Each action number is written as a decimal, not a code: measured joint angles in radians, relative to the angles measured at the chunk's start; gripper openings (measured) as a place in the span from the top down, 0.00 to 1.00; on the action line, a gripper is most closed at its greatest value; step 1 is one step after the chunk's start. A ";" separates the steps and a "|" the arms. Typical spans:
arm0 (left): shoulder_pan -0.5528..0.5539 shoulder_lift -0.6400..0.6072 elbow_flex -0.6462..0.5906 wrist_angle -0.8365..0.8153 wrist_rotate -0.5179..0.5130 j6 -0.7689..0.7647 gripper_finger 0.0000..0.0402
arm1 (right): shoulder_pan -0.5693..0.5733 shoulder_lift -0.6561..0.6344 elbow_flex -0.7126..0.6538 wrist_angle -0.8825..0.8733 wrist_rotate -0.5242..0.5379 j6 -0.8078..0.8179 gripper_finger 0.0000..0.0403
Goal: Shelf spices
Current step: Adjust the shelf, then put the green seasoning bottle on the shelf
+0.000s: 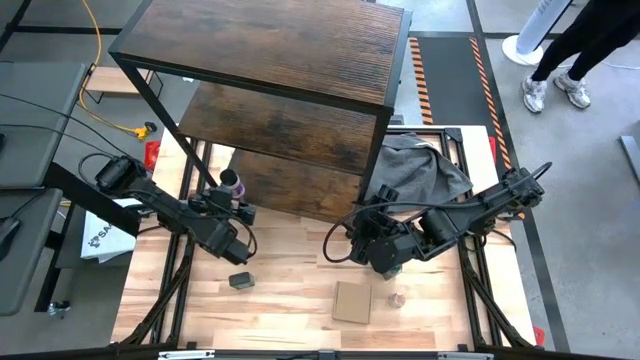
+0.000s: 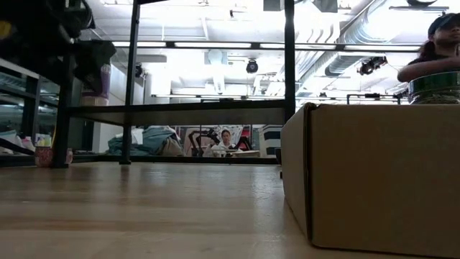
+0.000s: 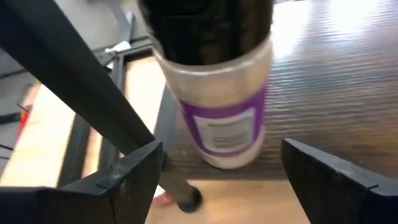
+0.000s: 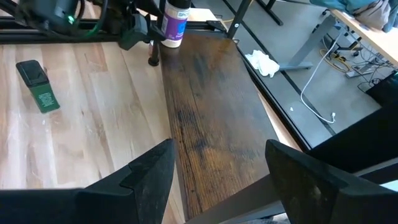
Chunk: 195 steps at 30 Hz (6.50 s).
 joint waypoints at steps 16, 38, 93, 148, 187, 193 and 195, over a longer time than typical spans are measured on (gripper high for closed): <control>-0.171 -0.001 0.176 0.000 0.124 -0.011 0.20 | 0.024 0.000 0.000 -0.001 -0.094 0.106 0.39; -0.280 -0.001 0.428 0.228 -0.150 0.219 0.20 | -0.010 -0.005 0.000 -0.058 0.108 0.470 0.99; -0.095 -0.001 0.360 1.084 0.158 1.142 0.20 | 0.200 0.227 -0.001 -0.488 -0.672 1.285 0.20; -0.050 -0.001 0.360 1.180 0.243 1.240 0.20 | 0.106 0.077 -0.444 -0.075 -0.780 1.036 0.55; 0.153 0.000 0.361 1.548 0.657 1.752 0.20 | 0.033 -0.018 0.100 0.195 -0.431 0.091 0.55; 0.141 0.000 0.361 1.539 0.663 1.752 0.20 | 0.033 -0.018 0.100 0.194 -0.414 0.075 0.55; 0.137 0.000 0.361 1.526 0.663 1.752 0.20 | 0.033 -0.018 0.100 0.195 -0.410 0.074 0.55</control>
